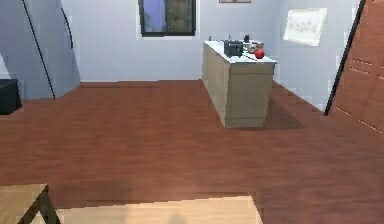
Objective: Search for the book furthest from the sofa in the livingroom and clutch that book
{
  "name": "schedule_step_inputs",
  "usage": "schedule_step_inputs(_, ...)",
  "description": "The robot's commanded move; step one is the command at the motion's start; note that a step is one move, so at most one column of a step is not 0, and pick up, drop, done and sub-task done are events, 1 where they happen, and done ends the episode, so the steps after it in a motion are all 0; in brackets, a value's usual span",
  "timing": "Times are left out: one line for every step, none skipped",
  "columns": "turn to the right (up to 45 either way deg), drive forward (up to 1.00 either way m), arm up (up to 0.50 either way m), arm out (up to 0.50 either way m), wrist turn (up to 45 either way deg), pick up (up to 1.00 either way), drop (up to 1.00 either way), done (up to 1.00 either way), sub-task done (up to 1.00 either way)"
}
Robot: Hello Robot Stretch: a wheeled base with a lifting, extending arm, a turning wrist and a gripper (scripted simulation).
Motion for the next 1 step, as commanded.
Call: schedule_step_inputs(-12.0, 0.00, 0.00, 0.00, 0.0, 0.00, 0.00, 0.00, 0.00)
